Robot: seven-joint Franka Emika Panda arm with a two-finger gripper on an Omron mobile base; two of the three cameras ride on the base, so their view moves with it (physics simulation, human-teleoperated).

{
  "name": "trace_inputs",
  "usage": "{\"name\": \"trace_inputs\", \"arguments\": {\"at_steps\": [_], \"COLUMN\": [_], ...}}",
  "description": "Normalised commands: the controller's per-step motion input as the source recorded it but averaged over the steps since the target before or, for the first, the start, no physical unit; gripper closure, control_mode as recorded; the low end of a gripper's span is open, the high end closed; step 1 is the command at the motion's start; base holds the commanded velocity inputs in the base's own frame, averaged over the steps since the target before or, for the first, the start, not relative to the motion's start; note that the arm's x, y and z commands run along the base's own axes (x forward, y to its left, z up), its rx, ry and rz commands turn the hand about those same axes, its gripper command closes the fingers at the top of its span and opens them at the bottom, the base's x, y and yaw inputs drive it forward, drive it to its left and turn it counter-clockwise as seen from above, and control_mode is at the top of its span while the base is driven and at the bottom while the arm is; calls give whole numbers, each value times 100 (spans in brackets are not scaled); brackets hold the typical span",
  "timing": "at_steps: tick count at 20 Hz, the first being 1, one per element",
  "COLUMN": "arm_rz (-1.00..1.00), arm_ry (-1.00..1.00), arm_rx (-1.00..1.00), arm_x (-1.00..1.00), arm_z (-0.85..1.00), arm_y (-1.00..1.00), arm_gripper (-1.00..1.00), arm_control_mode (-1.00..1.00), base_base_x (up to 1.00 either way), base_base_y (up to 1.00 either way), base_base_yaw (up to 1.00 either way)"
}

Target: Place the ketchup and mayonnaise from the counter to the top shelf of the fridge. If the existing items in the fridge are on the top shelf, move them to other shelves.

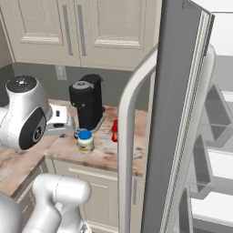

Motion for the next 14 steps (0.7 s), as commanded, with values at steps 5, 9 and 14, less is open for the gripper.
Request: {"name": "trace_inputs", "arguments": {"at_steps": [5,9,14], "arm_rz": [-14,-16,-16], "arm_ry": [0,0,1], "arm_rx": [0,0,0], "arm_x": [59,69,59], "arm_z": [-16,-31,-69], "arm_y": [0,11,7], "arm_gripper": [-100,-100,-100], "arm_control_mode": [-100,-100,-100], "base_base_x": [0,0,0], "base_base_y": [0,0,0], "base_base_yaw": [0,0,0]}}
